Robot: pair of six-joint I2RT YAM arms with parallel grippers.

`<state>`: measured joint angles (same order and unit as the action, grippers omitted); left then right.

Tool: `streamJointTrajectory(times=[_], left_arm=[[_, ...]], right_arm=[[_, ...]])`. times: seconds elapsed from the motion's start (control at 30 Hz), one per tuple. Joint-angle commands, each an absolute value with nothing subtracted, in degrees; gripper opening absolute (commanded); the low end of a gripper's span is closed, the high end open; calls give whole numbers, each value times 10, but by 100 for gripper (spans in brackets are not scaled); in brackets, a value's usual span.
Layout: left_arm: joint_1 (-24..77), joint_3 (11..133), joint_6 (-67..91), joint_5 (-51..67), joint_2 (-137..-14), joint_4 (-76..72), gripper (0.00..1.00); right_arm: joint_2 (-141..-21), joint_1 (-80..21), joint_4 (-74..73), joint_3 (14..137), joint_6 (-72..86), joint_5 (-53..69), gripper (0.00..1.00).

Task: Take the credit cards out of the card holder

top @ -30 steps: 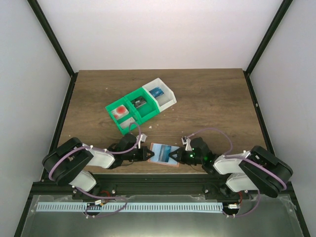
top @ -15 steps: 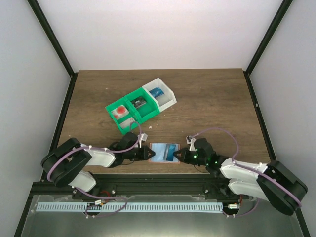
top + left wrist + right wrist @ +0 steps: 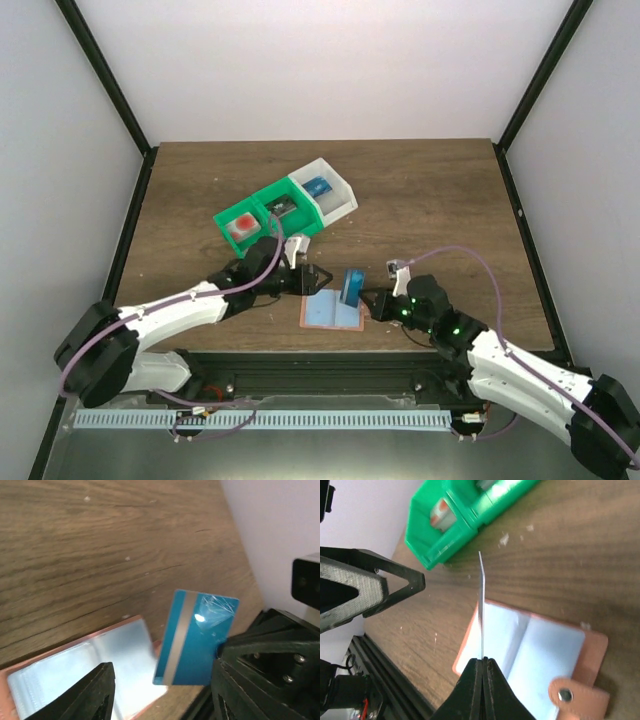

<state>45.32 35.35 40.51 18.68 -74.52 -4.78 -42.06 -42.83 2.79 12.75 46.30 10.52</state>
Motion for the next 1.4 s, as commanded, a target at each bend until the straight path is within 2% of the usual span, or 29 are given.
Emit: streamJointTrajectory(times=[0.0,0.13,0.2,0.27,0.4,0.53,0.9,1.2,1.27,1.37], left_arm=[[456,384,428,212,-699,5,59],[447,384,493,227,-653,0,71],[438,385,536,237,-636,1,74],[430,383,595,241,-623,4,73],[430,357,696,255,-594,-40,63],[429,317,767,273,-566,-118,62],[429,294,793,298,-570,-148,66],[428,259,824,321,-585,-184,41],[428,252,831,320,-583,-193,28],[428,242,831,310,-576,-202,2]], right_arm=[[-416,-425,41,176,321,57,1],[-408,-428,129,157,219,79,1],[-407,-437,173,139,163,80,0],[-409,-452,209,124,99,69,0],[-435,-485,246,123,-28,37,0],[-469,-507,298,122,-125,1,0],[-511,-569,319,147,-286,-10,0],[-538,-621,335,161,-319,-91,1],[-537,-621,334,156,-318,-91,1],[-535,-622,326,153,-304,-92,0]])
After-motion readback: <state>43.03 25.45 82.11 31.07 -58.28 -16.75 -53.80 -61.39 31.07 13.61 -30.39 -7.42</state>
